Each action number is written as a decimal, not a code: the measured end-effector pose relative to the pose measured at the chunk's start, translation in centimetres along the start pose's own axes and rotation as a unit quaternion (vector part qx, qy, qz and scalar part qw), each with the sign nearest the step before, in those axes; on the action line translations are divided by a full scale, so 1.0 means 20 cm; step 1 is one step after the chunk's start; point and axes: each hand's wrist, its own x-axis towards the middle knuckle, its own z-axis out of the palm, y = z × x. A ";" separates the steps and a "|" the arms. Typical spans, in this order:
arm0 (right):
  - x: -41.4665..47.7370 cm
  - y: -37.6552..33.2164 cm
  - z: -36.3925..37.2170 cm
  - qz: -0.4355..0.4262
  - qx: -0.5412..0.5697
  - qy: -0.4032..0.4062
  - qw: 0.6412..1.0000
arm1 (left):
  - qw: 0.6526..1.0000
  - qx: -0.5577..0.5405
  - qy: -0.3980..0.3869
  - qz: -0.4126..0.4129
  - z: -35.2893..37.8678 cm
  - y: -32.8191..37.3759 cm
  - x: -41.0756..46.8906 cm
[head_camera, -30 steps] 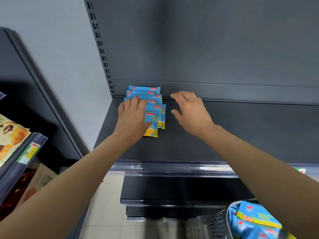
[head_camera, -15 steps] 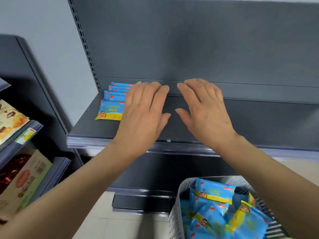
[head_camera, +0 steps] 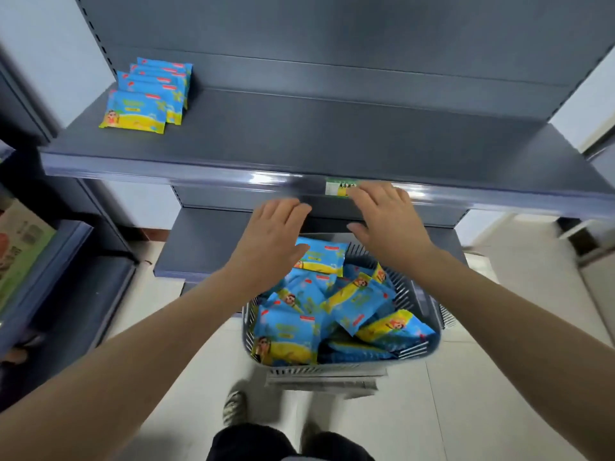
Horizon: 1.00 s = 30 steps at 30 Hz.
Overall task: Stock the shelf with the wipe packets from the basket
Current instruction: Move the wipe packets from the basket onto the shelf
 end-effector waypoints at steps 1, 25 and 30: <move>-0.03 0.02 0.06 -0.001 0.003 -0.028 1.000 | 0.999 -0.007 -0.041 -0.004 0.06 -0.01 -0.03; -0.26 0.18 0.64 0.274 0.166 -0.359 0.876 | 0.897 -0.025 -0.437 -0.057 0.53 -0.08 -0.29; -0.20 0.14 0.59 0.261 0.218 -0.360 0.869 | 0.882 0.018 -0.469 -0.045 0.51 -0.08 -0.28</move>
